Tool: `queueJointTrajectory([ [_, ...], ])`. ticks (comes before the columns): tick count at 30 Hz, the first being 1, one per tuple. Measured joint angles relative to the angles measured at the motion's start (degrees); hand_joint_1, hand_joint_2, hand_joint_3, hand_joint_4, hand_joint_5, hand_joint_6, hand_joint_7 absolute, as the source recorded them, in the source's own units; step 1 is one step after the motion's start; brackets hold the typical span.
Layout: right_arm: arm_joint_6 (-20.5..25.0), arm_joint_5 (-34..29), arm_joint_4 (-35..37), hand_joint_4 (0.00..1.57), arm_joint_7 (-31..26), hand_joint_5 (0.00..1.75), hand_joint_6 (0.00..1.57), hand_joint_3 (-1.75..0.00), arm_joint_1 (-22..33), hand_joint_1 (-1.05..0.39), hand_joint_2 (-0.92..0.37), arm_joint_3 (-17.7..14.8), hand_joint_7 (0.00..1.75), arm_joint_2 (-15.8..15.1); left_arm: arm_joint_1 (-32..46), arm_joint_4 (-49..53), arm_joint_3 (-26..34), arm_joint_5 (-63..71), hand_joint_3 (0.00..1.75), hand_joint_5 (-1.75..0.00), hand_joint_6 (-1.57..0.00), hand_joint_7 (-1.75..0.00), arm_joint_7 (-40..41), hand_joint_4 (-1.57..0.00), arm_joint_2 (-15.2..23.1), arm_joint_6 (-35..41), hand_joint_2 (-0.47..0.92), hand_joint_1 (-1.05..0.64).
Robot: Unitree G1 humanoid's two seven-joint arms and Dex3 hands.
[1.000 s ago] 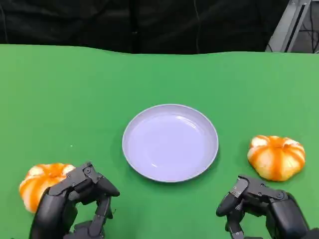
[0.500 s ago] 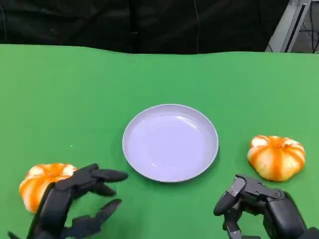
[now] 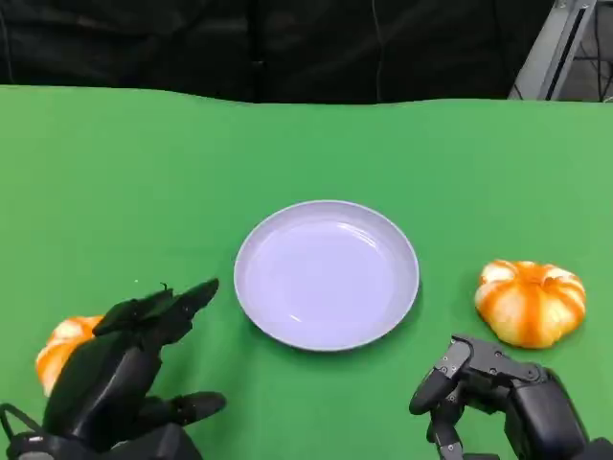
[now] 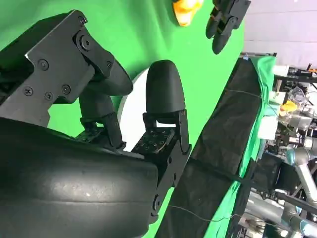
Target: Grasp the bread from the table and place it into the plate.
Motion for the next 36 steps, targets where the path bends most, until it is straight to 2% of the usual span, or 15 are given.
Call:
queueJointTrajectory([
  [4, 0.0, 0.0, 0.0, 0.78, 0.0, 1.59, 0.8, -1.44, 0.0, 0.07, -0.31, 0.0, 1.32, 0.0, -1.1, -0.1, -1.3, 3.7, 0.15, -0.23, -0.21, 0.0, 1.4, 0.0, 1.2, 3.0, 0.92, -0.56],
  [5, 0.0, 0.0, 0.0, 0.77, 0.0, 1.59, 0.8, -1.44, 0.0, 0.07, -0.31, 0.0, 1.32, 0.0, -1.1, -0.2, -1.5, 3.7, 0.15, -0.14, -0.15, -0.01, 1.6, 0.0, 1.3, 3.3, 0.92, -0.59],
  [7, 0.0, 0.0, 0.0, 0.77, -0.1, 1.58, 0.8, -1.43, 0.0, 0.07, -0.32, 0.0, 1.32, 0.0, -3.2, -0.4, -4.0, 11.7, 0.14, -0.07, -0.1, -0.01, 0.6, 0.0, 2.3, 9.3, 0.92, -0.62],
  [10, -0.1, 0.0, 0.0, 0.77, -0.1, 1.58, 0.8, -1.41, 0.2, 0.07, -0.33, 0.1, 1.33, 0.0, -7.4, -0.1, -8.3, 24.3, 0.12, -0.05, -0.11, -0.02, -2.8, -0.01, 3.6, 20.6, 0.92, -0.64],
  [13, -0.1, 0.0, 0.0, 0.76, -0.1, 1.59, 0.79, -1.41, 0.6, 0.05, -0.33, 0.1, 1.33, 0.1, -9.6, -0.1, -10.3, 27.0, 0.12, -0.05, -0.1, -0.01, -3.9, 0.0, 3.9, 25.2, 0.92, -0.65],
  [22, -0.3, 0.0, -0.1, 0.76, -0.2, 1.61, 0.79, -1.4, 0.8, 0.06, -0.33, 0.1, 1.33, 0.0, -11.0, 0.9, -13.5, 27.6, 0.12, -0.05, -0.11, -0.01, -7.3, -0.01, 5.2, 31.3, 0.92, -0.67],
  [26, -0.3, 0.0, -0.1, 0.76, -0.2, 1.61, 0.79, -1.39, 0.9, 0.06, -0.34, 0.3, 1.32, 0.0, -13.9, 6.1, -14.9, 28.5, 0.08, -0.06, -0.14, -0.02, -11.8, -0.03, 5.4, 36.2, 0.92, -0.67],
  [33, -0.3, -0.1, -0.2, 0.75, -0.2, 1.6, 0.78, -1.38, 0.9, 0.08, -0.36, 0.3, 1.32, 0.0, -19.2, 15.6, -16.5, 26.1, 0.03, -0.09, -0.19, -0.03, -13.8, -0.09, 5.7, 38.3, 0.91, -0.65],
  [36, -0.3, -0.2, -0.3, 0.75, -0.2, 1.6, 0.78, -1.38, 0.9, 0.08, -0.36, 0.4, 1.32, 0.0, -22.0, 19.8, -17.0, 24.8, 0.09, -0.15, -0.24, -0.04, -13.3, -0.19, 5.7, 38.7, 0.92, -0.64],
])
